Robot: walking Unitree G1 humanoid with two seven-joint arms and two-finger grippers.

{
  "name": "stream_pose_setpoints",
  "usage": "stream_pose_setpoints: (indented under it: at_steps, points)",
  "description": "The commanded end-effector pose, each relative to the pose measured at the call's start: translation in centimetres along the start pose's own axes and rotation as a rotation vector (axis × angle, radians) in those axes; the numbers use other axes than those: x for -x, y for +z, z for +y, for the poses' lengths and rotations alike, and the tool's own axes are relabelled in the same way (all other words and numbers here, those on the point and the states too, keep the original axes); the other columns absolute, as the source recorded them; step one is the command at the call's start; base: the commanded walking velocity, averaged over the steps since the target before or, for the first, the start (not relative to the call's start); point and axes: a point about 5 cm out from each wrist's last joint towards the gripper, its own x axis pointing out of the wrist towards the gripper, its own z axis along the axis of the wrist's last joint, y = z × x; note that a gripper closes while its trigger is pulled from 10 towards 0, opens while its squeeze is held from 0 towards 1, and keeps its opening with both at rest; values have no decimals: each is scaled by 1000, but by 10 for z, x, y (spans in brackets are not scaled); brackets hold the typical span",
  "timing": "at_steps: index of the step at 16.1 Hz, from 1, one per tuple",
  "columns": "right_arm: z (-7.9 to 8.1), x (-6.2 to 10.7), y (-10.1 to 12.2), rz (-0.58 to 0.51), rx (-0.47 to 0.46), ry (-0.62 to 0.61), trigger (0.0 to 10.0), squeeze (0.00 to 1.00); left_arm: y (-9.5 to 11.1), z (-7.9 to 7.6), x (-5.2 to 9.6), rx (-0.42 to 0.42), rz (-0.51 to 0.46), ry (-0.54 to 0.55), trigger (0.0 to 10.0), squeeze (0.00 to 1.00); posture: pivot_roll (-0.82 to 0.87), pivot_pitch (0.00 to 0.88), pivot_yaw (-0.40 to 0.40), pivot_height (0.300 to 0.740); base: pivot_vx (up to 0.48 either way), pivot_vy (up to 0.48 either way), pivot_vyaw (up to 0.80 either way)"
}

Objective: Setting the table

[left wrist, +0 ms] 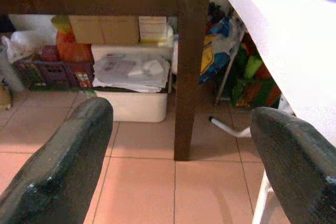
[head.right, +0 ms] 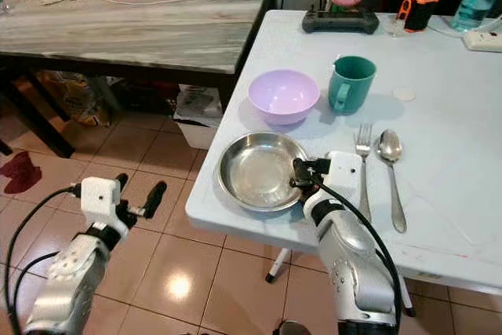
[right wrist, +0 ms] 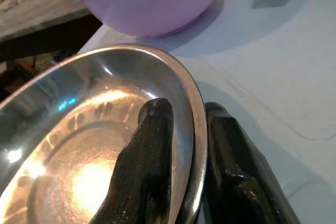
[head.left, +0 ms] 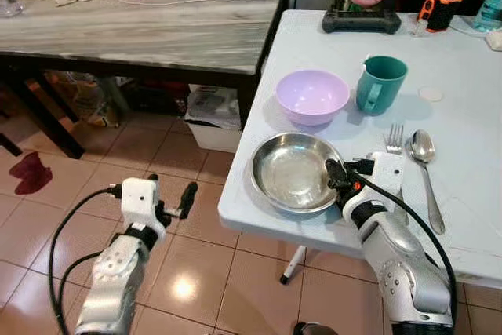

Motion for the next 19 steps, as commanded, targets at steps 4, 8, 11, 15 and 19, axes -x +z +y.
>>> stream_pose_setpoints:
  at_steps: [4, 8, 11, 15, 19]
  points:
    - [6, 2, 1, -17, -69, 24, 10000, 0, -6, 0, -3, 17, -6, 33, 10000, 0, -164, 96, 76, 740, 0, 0, 0]
    - [0, 5, -6, 30, -68, -32, 10000, 0, -8, -3, -6, 21, -15, 22, 10000, 0, -171, 102, 73, 740, 0, 0, 0]
    - [1, 10, -10, 48, -67, -34, 10000, 1000, -9, -5, -8, 21, -21, 5, 10000, 0, -175, 108, 74, 740, 0, 0, 0]
    - [1, 13, -5, 27, -34, -65, 10000, 1000, 0, -15, -3, 39, -73, -146, 10000, 0, -178, 113, 70, 740, 0, 0, 0]
    - [12, 10, 3, 19, -57, 0, 10000, 0, 20, -21, 4, -33, -132, -342, 10000, 0, -174, 116, 65, 740, 0, 0, 0]
